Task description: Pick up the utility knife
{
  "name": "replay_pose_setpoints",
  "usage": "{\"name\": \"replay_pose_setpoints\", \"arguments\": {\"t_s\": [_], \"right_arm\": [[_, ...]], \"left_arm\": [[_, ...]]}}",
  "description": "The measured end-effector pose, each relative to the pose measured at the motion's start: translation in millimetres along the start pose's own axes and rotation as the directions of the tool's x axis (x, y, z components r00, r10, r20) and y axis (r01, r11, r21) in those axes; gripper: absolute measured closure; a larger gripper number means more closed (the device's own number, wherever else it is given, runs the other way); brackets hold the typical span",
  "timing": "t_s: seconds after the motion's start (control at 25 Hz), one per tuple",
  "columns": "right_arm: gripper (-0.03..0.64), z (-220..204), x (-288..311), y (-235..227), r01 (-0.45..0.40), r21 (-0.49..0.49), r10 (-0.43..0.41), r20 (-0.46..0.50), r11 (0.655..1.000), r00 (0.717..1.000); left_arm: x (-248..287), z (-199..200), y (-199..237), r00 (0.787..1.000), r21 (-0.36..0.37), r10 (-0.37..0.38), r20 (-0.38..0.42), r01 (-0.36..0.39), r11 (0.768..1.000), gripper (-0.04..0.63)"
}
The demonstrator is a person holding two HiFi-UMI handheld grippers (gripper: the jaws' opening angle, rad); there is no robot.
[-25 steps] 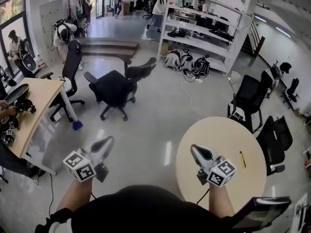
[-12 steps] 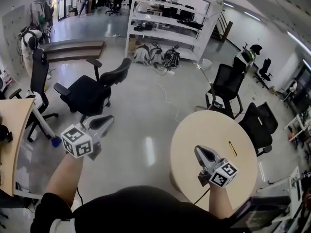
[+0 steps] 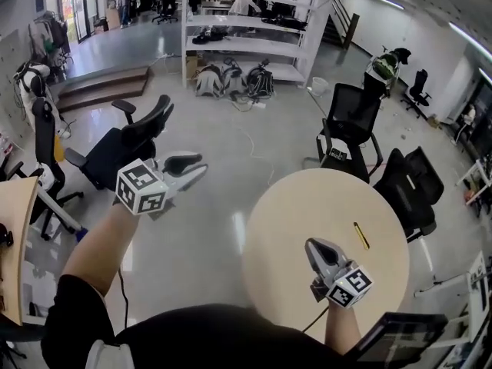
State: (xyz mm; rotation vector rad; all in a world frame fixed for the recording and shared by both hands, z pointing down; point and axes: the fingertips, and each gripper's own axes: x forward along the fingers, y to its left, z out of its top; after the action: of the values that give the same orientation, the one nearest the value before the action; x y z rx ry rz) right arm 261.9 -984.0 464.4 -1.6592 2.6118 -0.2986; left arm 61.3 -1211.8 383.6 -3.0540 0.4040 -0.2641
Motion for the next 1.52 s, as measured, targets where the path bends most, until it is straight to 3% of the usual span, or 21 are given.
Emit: {"name": "replay_pose_setpoints", "arguments": {"t_s": [0.2, 0.36, 0.52, 0.64, 0.72, 0.84, 1.0, 1.16, 1.32, 1.4, 1.52], "right_arm": [[0.598, -17.7, -52.5, -75.9, 0.068, -0.005, -0.068, 0.009, 0.998, 0.998], [0.591, -28.1, -92.5, -132.3, 0.150, 0.004, -0.150, 0.023, 0.989, 0.988], [0.588, -39.7, -135.6, -185.6, 0.223, 0.019, -0.224, 0.029, 0.975, 0.974], [0.588, -56.1, -172.2, -222.8, 0.290, 0.057, -0.291, 0.023, 0.955, 0.956], [0.586, -66.1, -194.4, -244.0, 0.329, 0.080, -0.331, 0.019, 0.941, 0.943], [0.586, -82.8, -228.0, -274.4, 0.383, 0.110, -0.386, 0.014, 0.917, 0.922], [0.586, -104.2, -265.6, -305.6, 0.446, 0.152, -0.454, 0.015, 0.882, 0.891], [0.586, -125.0, -291.7, -328.6, 0.498, 0.195, -0.510, 0.018, 0.845, 0.860], [0.586, -144.1, -305.0, -344.4, 0.526, 0.228, -0.541, 0.004, 0.820, 0.841], [0.586, -153.5, -309.8, -349.0, 0.541, 0.240, -0.556, -0.005, 0.806, 0.831], [0.586, -166.8, -315.7, -357.6, 0.559, 0.257, -0.575, -0.013, 0.789, 0.818]], "left_arm": [[148.4, 11.3, -34.3, 0.987, 0.088, -0.154, -0.054, 0.158, 0.984, 0.492], [262.0, 13.6, -64.5, 0.955, 0.113, -0.287, -0.077, 0.295, 0.949, 0.480], [371.1, 2.3, -103.1, 0.907, 0.166, -0.391, -0.153, 0.414, 0.895, 0.455], [449.0, -15.6, -144.5, 0.853, 0.211, -0.469, -0.229, 0.514, 0.832, 0.439], [493.6, -30.3, -176.4, 0.805, 0.236, -0.521, -0.284, 0.585, 0.776, 0.424], [553.9, -59.7, -230.0, 0.713, 0.255, -0.593, -0.374, 0.694, 0.673, 0.399], [613.9, -105.0, -300.1, 0.580, 0.288, -0.639, -0.505, 0.811, 0.509, 0.376], [649.3, -158.5, -363.7, 0.443, 0.275, -0.657, -0.610, 0.896, 0.349, 0.359], [673.2, -209.5, -414.4, 0.331, 0.272, -0.639, -0.694, 0.943, 0.193, 0.356], [682.5, -237.4, -431.9, 0.286, 0.260, -0.620, -0.730, 0.956, 0.135, 0.356], [695.6, -271.8, -446.0, 0.240, 0.238, -0.595, -0.767, 0.968, 0.084, 0.356]]}}
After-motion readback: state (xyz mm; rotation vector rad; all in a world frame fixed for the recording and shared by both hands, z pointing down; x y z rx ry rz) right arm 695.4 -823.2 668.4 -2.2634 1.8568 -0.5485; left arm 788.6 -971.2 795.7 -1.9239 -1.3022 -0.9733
